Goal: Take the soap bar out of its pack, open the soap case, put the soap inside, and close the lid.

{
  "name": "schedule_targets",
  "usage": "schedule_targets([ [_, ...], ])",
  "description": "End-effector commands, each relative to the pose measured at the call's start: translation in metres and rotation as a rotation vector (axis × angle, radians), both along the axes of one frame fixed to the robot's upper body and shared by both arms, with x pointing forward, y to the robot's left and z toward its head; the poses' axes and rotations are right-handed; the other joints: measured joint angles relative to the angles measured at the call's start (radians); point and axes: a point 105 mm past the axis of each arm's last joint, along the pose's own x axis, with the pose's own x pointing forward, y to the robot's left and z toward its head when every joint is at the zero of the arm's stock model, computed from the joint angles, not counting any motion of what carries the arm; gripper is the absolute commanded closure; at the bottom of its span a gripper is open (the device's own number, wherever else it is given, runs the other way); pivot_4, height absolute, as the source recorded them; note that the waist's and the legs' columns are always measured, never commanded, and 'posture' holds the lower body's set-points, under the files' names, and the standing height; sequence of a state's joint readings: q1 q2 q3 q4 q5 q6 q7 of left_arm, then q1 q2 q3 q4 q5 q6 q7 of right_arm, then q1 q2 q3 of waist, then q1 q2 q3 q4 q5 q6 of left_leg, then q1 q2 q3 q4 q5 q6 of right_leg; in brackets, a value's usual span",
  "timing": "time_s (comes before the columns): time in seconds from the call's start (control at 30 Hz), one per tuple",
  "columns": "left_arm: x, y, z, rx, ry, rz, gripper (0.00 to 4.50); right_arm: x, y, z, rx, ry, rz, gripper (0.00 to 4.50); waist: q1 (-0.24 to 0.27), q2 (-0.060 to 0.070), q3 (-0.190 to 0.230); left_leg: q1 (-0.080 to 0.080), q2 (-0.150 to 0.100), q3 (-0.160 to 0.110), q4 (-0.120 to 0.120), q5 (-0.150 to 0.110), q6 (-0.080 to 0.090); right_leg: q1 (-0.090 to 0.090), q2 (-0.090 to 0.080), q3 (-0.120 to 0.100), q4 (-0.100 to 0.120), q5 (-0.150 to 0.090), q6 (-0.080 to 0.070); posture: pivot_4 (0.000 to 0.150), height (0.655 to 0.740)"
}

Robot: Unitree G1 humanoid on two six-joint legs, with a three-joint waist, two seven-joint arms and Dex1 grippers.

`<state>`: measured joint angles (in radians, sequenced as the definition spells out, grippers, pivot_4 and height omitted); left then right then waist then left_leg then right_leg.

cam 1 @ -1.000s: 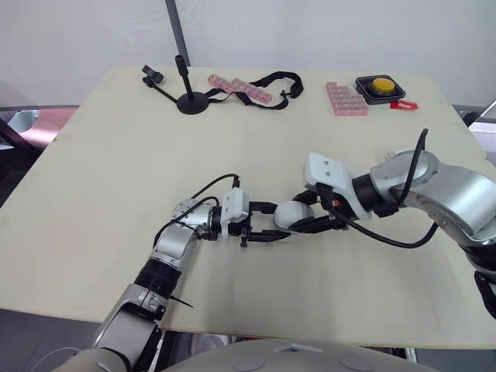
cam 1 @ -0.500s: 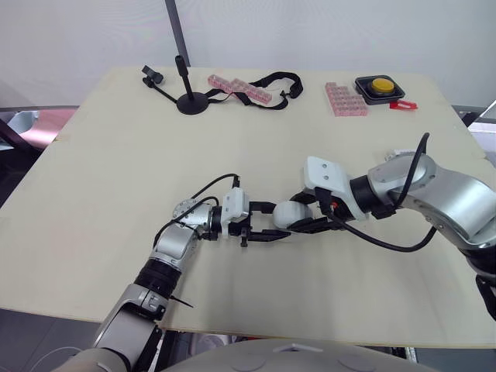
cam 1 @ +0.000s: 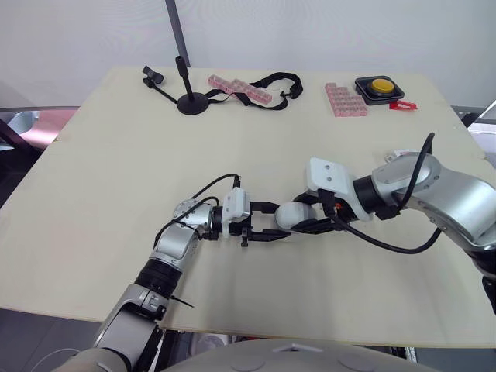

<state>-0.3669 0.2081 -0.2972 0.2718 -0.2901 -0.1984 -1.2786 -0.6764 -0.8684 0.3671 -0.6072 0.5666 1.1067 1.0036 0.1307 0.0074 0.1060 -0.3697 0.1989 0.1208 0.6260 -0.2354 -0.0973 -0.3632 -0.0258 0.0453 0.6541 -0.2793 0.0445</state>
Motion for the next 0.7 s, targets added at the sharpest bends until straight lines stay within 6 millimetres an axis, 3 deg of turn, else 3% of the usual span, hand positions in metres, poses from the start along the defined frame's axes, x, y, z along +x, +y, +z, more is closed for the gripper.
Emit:
schedule_targets([
  [0.03,0.002,0.001,0.001,0.001,-0.001,0.015,2.6,-0.004,-0.001,-0.003,-0.006,0.045,0.0,2.54,0.0,0.0,0.0,0.0,0.0,0.0,0.0,0.0,0.0,0.0,0.0,0.0,0.0,0.0,0.0,0.15,0.74],
  [0.7,0.003,0.001,0.001,0.003,-0.001,0.02,2.6,-0.001,-0.003,-0.018,-0.054,0.017,-0.003,2.54,-0.001,0.0,0.0,0.002,0.0,0.0,0.0,0.0,0.0,0.001,0.0,0.0,0.0,0.0,0.0,0.15,0.74],
])
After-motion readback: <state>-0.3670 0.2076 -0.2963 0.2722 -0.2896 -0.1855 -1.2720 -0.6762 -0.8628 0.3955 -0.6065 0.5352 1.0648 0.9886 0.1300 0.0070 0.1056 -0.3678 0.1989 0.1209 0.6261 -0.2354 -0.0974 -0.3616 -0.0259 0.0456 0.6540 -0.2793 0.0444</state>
